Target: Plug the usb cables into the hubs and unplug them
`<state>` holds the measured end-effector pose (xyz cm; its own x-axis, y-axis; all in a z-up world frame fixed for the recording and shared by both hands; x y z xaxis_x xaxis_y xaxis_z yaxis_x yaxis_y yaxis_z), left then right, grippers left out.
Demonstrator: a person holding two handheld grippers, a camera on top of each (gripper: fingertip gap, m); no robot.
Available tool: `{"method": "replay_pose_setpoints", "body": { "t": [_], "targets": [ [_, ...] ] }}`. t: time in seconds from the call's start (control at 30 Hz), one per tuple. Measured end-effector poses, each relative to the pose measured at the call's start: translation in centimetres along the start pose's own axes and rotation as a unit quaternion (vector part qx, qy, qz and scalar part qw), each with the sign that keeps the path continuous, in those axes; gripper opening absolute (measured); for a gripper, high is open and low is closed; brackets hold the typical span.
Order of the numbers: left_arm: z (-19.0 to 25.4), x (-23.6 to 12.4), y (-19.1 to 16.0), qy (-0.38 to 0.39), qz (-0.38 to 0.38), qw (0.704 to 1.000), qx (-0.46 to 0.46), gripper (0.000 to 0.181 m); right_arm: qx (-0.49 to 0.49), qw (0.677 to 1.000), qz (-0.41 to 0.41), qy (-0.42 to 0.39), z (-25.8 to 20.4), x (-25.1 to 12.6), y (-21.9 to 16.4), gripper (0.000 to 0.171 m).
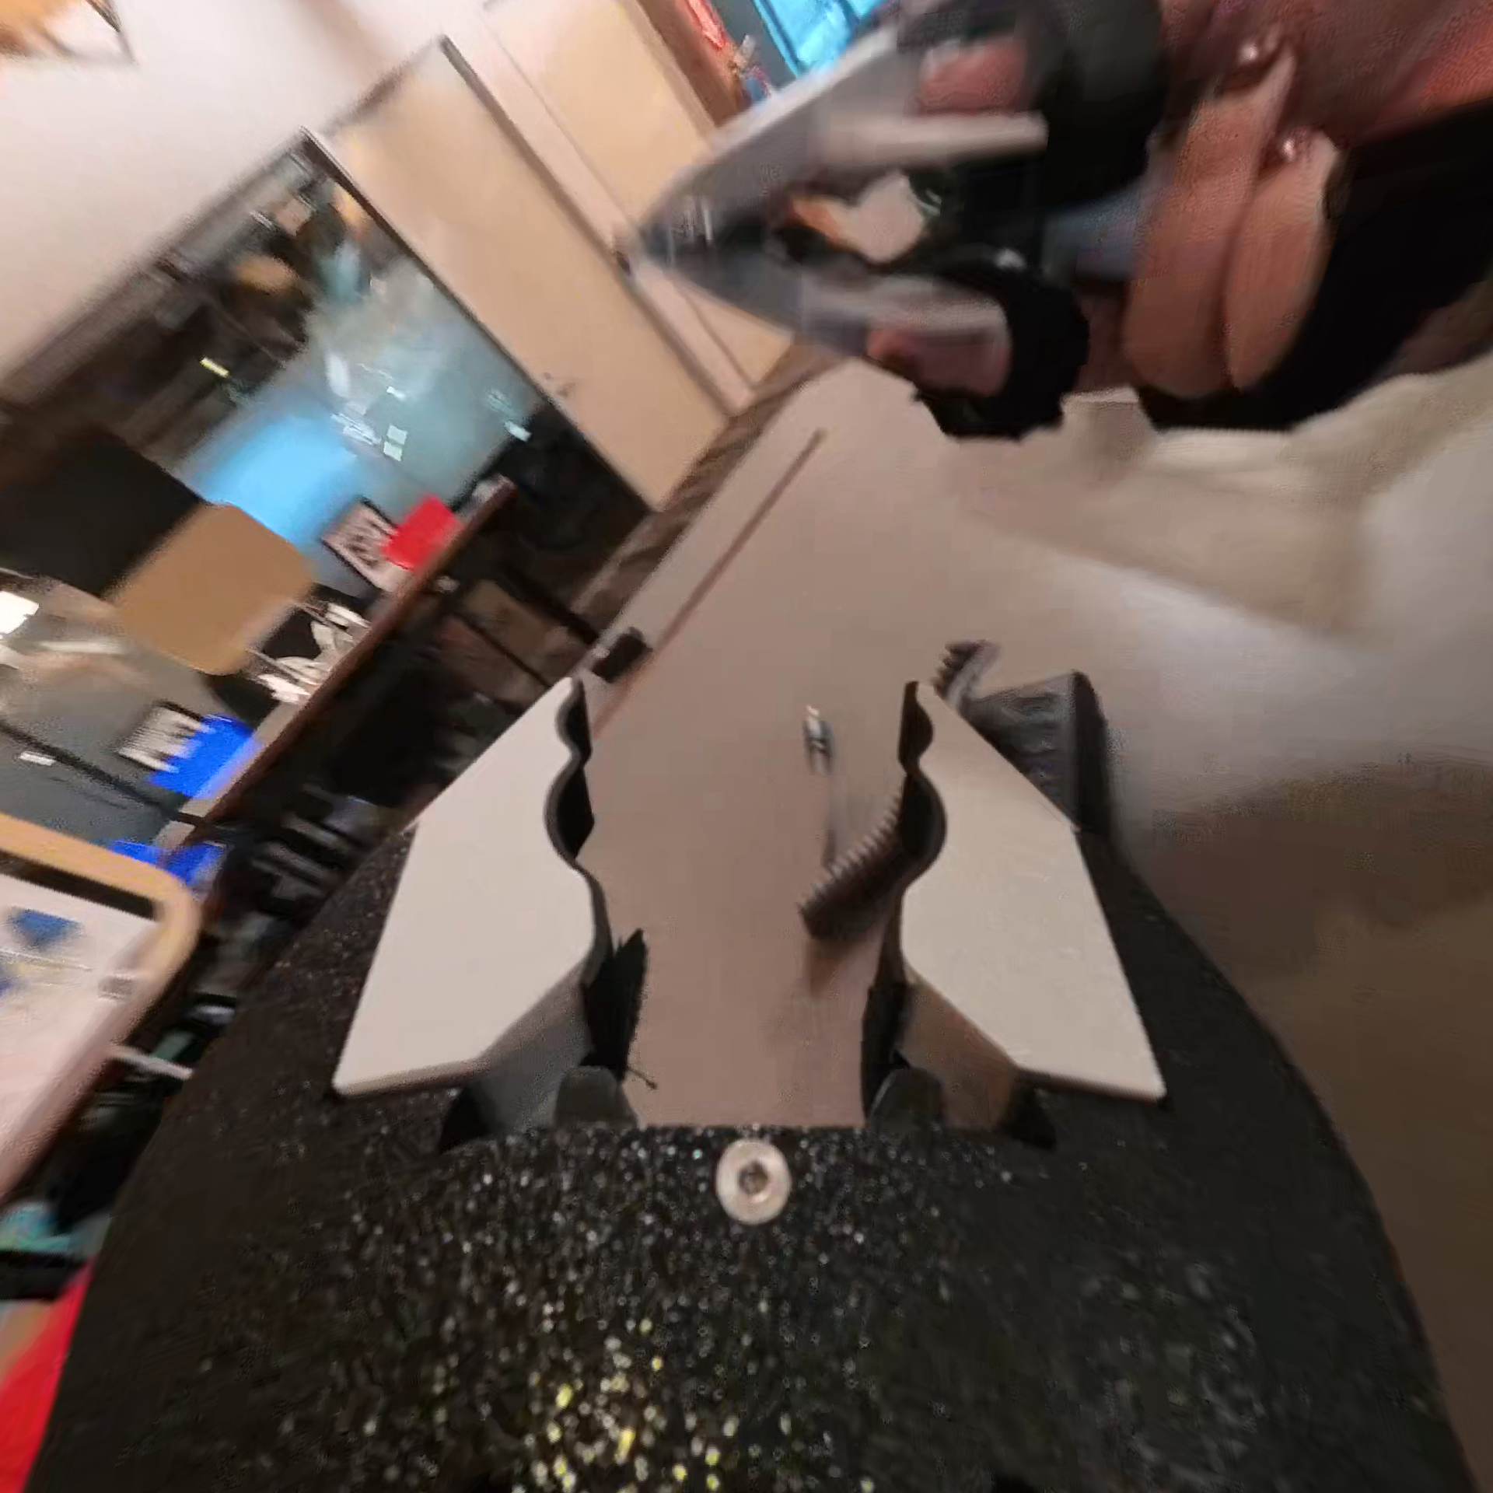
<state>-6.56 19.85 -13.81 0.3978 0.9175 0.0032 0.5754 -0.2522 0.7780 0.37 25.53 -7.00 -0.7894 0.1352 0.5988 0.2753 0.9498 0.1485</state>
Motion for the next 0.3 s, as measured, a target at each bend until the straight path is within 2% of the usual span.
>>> {"method": "replay_pose_setpoints", "body": {
  "t": [0.2,0.3],
  "targets": [
    [4.2,-2.7,-6.5,-0.108,-0.105,0.981,-0.118,0.09,0.104,0.992,0.012,0.07,-1.5,-0.6,0.9,0.0],
    [5.4,-3.4,-8.0,-0.135,-0.13,0.972,-0.138,0.082,0.089,0.994,0.01,0.065,-1.4,-0.9,1.0,0.0]
  ]
}}
Point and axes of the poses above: each gripper's, where its closed fingertips meet, x out along the fingers, y out of its top, z = x × y across the jaws, the point moved 2 cm from there along -x, back along the fingers, and after that the axes turned 9 degrees about z, right-handed, at the moved point
